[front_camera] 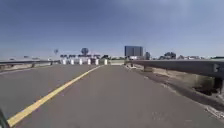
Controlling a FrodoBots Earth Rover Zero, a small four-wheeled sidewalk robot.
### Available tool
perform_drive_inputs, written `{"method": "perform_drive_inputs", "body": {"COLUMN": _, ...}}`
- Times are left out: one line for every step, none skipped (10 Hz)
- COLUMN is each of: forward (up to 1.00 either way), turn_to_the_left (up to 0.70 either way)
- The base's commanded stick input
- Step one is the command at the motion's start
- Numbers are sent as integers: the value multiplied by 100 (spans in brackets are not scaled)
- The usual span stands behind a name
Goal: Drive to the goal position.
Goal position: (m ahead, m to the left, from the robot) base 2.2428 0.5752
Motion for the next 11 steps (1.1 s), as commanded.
{"method": "perform_drive_inputs", "body": {"forward": 100, "turn_to_the_left": 0}}
{"method": "perform_drive_inputs", "body": {"forward": 100, "turn_to_the_left": 0}}
{"method": "perform_drive_inputs", "body": {"forward": 100, "turn_to_the_left": 0}}
{"method": "perform_drive_inputs", "body": {"forward": 100, "turn_to_the_left": 0}}
{"method": "perform_drive_inputs", "body": {"forward": 100, "turn_to_the_left": 0}}
{"method": "perform_drive_inputs", "body": {"forward": 100, "turn_to_the_left": 0}}
{"method": "perform_drive_inputs", "body": {"forward": 100, "turn_to_the_left": 0}}
{"method": "perform_drive_inputs", "body": {"forward": 100, "turn_to_the_left": 0}}
{"method": "perform_drive_inputs", "body": {"forward": 100, "turn_to_the_left": 0}}
{"method": "perform_drive_inputs", "body": {"forward": 100, "turn_to_the_left": 0}}
{"method": "perform_drive_inputs", "body": {"forward": 100, "turn_to_the_left": 0}}
